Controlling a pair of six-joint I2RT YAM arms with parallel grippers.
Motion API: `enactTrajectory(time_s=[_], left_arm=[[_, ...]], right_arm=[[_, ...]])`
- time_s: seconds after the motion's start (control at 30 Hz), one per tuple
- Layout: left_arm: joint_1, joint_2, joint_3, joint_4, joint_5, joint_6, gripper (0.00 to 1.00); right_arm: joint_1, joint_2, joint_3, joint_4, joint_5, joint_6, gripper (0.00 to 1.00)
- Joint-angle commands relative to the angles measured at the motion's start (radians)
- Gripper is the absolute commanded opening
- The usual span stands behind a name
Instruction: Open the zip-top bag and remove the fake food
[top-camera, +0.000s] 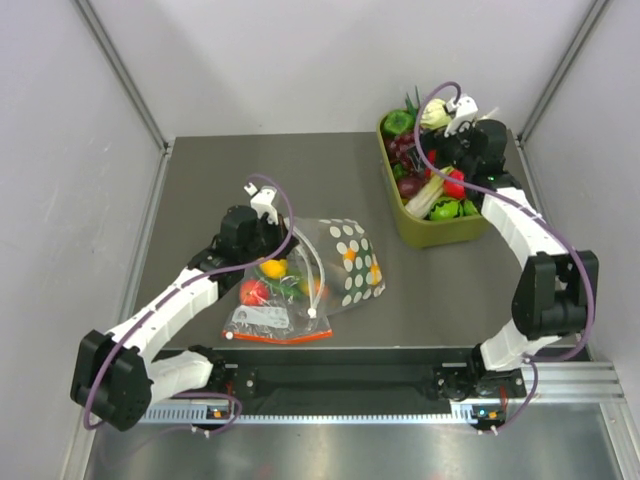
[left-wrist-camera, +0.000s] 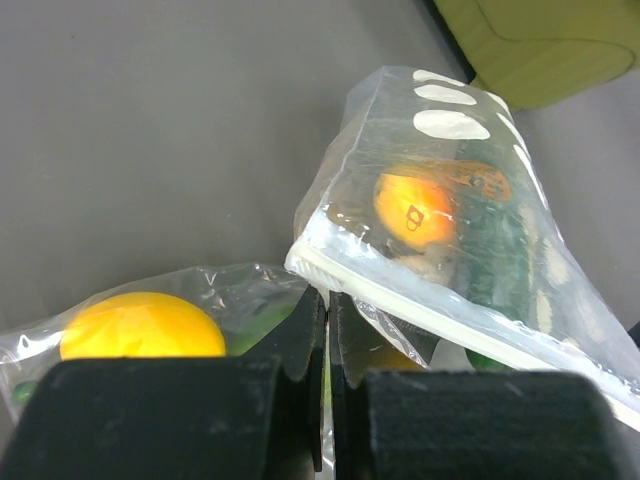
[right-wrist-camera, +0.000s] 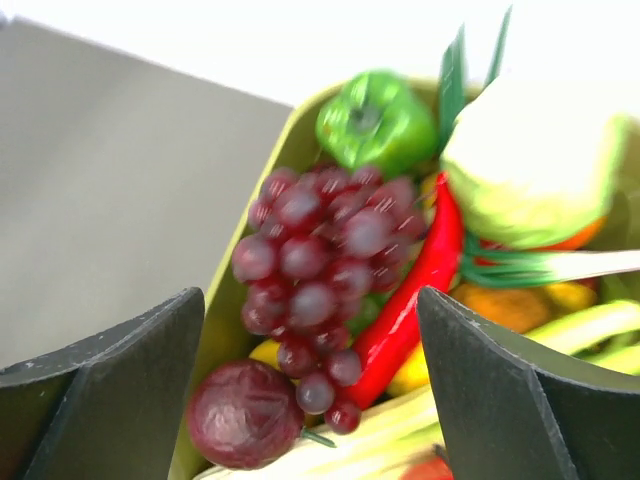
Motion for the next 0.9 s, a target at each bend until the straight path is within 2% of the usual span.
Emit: enactTrajectory(time_s=[0.0,0.1,0.3,0.47,0.7,0.87], left_arm=[[0.003,-0.037,0.046,0.032,0.022,0.011,0.0],[0.005,-0.051,0.05,0.033,0.039,0.003,0.0],[0.003,-0.092,0.067,0.06,0.086,-0.029,0.0],[0.005,-0.108,0.106,0.05,0.111,-0.038,0.0],[0.003,-0.146,0.138,0.017,0.077,-0.055,0.0],[0.002,-0.163,0.15,-0.006,0.06,-0.058,0.0]], right_arm=[[-0.008,-0.13,-0.026,0.026,0.05,-0.028,0.86],[-0.008,-0.221,-0.06,0.003,0.056,0.003,0.86],[0.045,-0.408,-0.175,-0.013,-0.04,0.108,0.85],[0.268,-0.477,-0.194,-0.099,-0.031,0.107,0.85],[0.541,-0.468,-0.237,-0.015,-0.165,0.271,0.81],[0.707,-0.456,-0.214,-0.024,-0.194,0.267,0.8]])
